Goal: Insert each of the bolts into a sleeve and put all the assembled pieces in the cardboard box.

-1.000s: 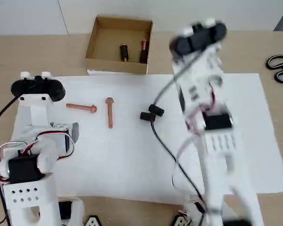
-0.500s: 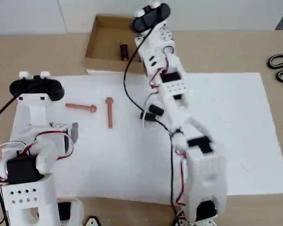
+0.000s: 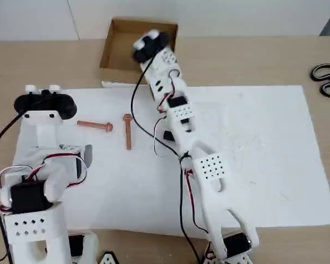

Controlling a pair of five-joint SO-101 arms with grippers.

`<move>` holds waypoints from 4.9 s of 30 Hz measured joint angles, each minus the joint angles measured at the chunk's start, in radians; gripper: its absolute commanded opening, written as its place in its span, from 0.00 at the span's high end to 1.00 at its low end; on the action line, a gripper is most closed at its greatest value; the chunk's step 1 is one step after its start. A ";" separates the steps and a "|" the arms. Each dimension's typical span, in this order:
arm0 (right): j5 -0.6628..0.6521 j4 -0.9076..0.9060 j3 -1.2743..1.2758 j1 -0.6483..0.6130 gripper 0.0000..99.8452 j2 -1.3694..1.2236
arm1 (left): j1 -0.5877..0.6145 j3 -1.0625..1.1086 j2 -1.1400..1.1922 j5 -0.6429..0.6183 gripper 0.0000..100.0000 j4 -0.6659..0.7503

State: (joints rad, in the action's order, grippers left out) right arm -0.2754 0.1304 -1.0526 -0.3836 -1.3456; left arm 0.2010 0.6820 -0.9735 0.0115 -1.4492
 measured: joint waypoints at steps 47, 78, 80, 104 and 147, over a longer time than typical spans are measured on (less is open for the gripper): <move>-0.046 -0.988 -0.585 0.029 0.80 0.528 | 0.000 0.000 0.000 0.000 0.80 0.000; -0.046 -1.818 -0.275 0.316 0.80 0.947 | 0.008 0.100 0.000 0.006 0.80 0.008; -0.046 -1.818 -0.138 0.341 0.80 0.945 | 0.008 0.100 0.000 0.006 0.80 0.008; -0.046 -1.817 0.922 0.330 0.80 1.323 | 0.008 0.181 0.000 0.006 0.80 0.057; 0.009 -1.628 1.260 0.203 0.80 1.502 | 0.008 0.184 0.000 0.006 0.80 0.058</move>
State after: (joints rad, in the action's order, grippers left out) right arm -0.2662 -1.4975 0.2071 -0.1811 0.1565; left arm 0.2087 0.8661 -0.9735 0.0176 -1.3909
